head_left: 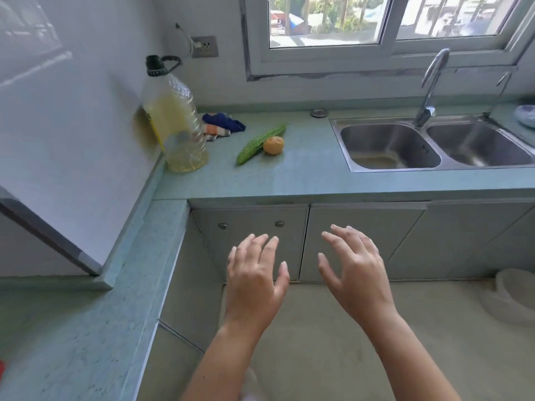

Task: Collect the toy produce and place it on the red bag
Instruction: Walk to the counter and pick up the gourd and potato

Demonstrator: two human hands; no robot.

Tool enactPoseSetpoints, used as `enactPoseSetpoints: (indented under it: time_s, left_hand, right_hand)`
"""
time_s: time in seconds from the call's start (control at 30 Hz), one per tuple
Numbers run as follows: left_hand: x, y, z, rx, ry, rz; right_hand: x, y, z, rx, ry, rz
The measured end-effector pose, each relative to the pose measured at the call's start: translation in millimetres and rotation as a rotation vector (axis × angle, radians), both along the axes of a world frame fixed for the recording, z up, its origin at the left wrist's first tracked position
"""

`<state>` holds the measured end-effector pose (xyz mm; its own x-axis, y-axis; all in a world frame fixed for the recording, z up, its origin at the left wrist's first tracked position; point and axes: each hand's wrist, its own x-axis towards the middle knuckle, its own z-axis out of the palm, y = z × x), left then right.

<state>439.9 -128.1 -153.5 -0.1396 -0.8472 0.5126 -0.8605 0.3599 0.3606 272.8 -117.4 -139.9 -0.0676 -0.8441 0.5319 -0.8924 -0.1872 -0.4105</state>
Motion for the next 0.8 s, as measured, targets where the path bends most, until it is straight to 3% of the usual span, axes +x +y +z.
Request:
enactPoseSetpoints:
  time_s: [0.5,0.8]
  left_hand:
    - [82.4,-239.8,-5.4,0.053,0.039,0.014]
    - [83.3,-326.4,-23.0,0.147,0.046,-0.041]
  right_hand:
    - [86.6,-244.3,2.5,0.021,0.05,0.057]
    - [83.6,-322.0,-11.9,0.123,0.046,0.01]
